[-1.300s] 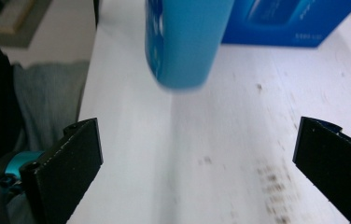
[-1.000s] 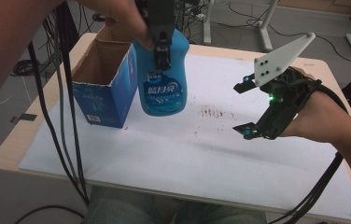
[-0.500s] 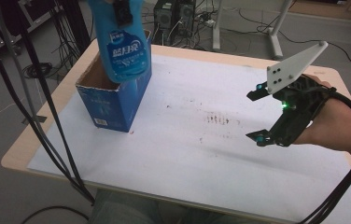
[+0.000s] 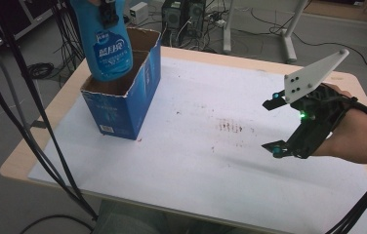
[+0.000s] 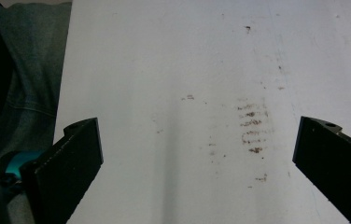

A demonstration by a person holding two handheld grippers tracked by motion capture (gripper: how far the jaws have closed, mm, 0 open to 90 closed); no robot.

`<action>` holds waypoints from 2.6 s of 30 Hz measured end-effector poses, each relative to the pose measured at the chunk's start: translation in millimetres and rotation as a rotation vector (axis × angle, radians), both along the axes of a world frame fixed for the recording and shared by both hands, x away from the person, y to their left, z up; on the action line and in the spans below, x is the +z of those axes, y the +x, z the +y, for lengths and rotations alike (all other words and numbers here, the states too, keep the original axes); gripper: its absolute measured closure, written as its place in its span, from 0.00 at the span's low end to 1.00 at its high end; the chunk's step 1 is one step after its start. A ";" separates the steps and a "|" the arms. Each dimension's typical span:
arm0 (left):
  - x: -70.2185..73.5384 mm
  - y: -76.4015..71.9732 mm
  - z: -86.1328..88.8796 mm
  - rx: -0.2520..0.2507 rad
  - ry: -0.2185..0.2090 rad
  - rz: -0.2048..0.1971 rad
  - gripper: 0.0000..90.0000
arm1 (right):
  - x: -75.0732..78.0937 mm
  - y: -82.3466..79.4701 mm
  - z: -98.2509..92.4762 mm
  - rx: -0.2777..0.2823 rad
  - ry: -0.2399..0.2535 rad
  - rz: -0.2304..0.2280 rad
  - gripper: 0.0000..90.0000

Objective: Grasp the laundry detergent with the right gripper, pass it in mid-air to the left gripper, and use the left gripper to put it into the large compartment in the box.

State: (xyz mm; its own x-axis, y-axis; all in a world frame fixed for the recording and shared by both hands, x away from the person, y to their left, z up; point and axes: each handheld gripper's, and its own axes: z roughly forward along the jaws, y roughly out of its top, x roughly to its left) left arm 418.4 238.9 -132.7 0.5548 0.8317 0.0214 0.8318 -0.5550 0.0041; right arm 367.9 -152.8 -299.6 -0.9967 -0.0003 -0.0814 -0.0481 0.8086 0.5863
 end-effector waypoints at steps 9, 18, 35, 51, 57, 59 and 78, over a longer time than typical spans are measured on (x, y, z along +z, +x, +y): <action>-35.8 8.7 0.6 -0.109 -0.006 -0.010 0.43 | -3.2 0.6 1.3 -0.018 0.005 -0.002 0.01; -84.5 14.6 -1.1 -0.286 0.029 0.030 0.43 | -8.9 1.4 5.6 -0.020 -0.011 0.007 0.01; -147.6 17.2 -0.1 -0.451 0.021 0.051 0.42 | -18.8 0.6 7.9 -0.025 -0.021 0.023 0.01; -155.3 22.3 1.6 -0.423 0.000 0.058 0.39 | -20.8 -2.7 3.4 -0.029 -0.018 0.022 0.01; -144.8 22.8 1.6 -0.399 0.003 0.038 0.28 | -20.8 -2.3 3.5 -0.026 -0.018 0.027 0.01; -142.7 22.6 1.8 -0.397 0.005 0.036 0.28 | -20.8 -1.7 3.3 -0.025 -0.015 0.026 0.01; -63.9 0.3 -15.9 -0.474 -0.025 -0.043 0.18 | 3.1 15.9 -7.0 -0.050 -0.030 0.032 0.01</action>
